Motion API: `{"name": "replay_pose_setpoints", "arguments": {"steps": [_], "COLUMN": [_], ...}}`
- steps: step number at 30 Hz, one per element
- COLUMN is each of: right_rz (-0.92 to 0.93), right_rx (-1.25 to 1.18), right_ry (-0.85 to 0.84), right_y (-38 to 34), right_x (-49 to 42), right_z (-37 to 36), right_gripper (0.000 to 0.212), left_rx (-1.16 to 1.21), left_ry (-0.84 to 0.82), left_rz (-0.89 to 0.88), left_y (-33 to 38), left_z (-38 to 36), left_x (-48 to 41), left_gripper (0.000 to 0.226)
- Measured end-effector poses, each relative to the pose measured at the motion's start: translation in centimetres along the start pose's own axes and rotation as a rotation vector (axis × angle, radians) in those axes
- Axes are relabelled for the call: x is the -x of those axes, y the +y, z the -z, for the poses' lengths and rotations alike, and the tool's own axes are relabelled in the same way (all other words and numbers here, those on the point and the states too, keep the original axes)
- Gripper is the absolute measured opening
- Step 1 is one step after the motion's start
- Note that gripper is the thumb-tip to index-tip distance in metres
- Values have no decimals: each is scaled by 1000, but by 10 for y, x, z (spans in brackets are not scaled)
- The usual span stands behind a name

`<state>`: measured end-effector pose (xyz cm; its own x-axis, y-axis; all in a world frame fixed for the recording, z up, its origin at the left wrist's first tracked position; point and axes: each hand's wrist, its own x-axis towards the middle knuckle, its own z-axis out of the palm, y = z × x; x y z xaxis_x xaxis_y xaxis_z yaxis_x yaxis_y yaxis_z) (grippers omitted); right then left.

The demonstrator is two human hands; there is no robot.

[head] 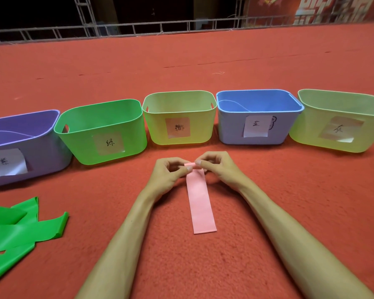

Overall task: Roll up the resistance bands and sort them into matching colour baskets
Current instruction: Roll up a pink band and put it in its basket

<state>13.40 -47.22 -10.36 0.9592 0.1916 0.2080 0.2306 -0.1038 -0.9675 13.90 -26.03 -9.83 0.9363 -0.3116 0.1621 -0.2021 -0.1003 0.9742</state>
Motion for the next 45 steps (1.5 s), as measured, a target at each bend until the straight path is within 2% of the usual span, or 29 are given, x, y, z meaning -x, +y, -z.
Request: {"name": "replay_pose_setpoints", "arguments": {"steps": [3, 7, 14, 20, 24, 30, 37, 41, 45], "right_rz": [-19, 4, 30, -44, -20, 29, -76, -27, 2], "right_rx": [28, 12, -5, -4, -5, -29, 5, -8, -17], "right_ry": [-4, -8, -31, -3, -10, -32, 19, -1, 1], "right_y": [1, 1, 0, 1, 0, -1, 1, 2, -3], "right_x": [-1, 1, 3, 0, 2, 4, 1, 2, 5], "right_z": [-1, 1, 1, -1, 0, 1, -2, -1, -1], "right_gripper": [21, 9, 13, 14, 5, 16, 13, 13, 18], "left_rx": [-5, 32, 20, -11, 5, 47, 4, 2, 46], "left_ry": [-15, -18, -18, -20, -20, -29, -24, -32, -44], "left_rz": [-25, 29, 35, -42, -8, 31, -60, -24, 41], "left_y": [-2, -1, -2, -4, -3, -2, -5, -6, -4], "left_z": [2, -2, -2, 2, -1, -3, 3, 2, -3], "left_x": [-1, -1, 0, -1, -1, 0, -2, -3, -2], "left_gripper": [17, 14, 11, 18, 18, 11, 20, 21, 12]}}
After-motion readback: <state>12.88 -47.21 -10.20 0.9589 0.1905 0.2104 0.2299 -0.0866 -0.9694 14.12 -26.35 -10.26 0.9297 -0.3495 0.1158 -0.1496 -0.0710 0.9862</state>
